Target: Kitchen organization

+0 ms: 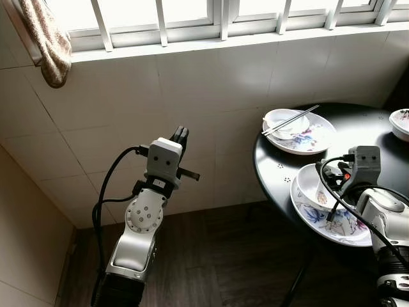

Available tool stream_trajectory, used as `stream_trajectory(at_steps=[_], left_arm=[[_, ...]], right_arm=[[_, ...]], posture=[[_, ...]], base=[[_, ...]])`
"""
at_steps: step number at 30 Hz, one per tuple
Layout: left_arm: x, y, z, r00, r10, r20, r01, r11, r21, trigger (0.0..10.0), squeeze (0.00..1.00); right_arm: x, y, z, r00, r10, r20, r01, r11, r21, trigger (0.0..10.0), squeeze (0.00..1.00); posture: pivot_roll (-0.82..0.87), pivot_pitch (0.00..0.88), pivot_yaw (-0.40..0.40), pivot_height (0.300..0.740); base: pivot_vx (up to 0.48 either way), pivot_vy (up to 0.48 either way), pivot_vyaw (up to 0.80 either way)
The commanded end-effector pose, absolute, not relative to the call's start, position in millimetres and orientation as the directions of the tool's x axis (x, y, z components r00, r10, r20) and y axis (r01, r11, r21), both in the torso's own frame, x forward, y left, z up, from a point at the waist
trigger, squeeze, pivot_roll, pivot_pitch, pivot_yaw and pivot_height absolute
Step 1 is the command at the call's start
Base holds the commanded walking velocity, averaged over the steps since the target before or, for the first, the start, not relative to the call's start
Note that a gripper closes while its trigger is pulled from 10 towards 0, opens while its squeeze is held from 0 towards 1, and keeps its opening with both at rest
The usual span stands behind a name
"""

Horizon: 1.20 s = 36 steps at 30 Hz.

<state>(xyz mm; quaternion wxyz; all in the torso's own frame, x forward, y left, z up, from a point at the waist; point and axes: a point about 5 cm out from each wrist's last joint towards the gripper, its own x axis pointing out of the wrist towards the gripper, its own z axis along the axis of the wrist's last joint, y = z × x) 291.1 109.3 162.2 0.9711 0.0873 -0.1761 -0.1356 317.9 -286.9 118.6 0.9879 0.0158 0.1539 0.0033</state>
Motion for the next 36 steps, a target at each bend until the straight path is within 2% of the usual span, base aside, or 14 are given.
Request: stream_trajectory(at_steps=[1,7,20,36], left_arm=[[292.4,109.2,162.6,0.903,-0.293,0.313,0.228,0.947,0.228,10.0,0.0],[292.4,108.7,162.3,0.904,-0.293,0.311,0.229,0.947,0.227,10.0,0.0],[292.7,108.6,160.5,0.908,-0.292,0.301,0.229,0.946,0.228,10.0,0.0],[292.5,108.5,158.3,0.914,-0.283,0.29,0.224,0.95,0.218,10.0,0.0]], right_arm=[[320.0,-292.9,120.8,0.947,0.008,-0.32,0.015,0.997,0.069,10.0,0.0],[320.9,-297.0,117.7,0.94,0.0,-0.34,0.022,0.998,0.061,10.0,0.0],[331.4,-288.0,107.3,0.906,0.084,-0.415,-0.055,0.995,0.083,10.0,0.0],[333.2,-307.9,103.0,0.874,-0.008,-0.485,-0.007,1.0,-0.028,10.0,0.0]], posture=[[0.02,0.0,0.008,0.74],[0.02,0.0,0.006,0.74],[0.03,0.0,0.001,0.74],[0.04,0.0,-0.009,0.74]], base=[[0.0,0.0,0.0],[0.0,0.0,0.0],[0.0,0.0,0.0],[0.0,0.0,0.0]])
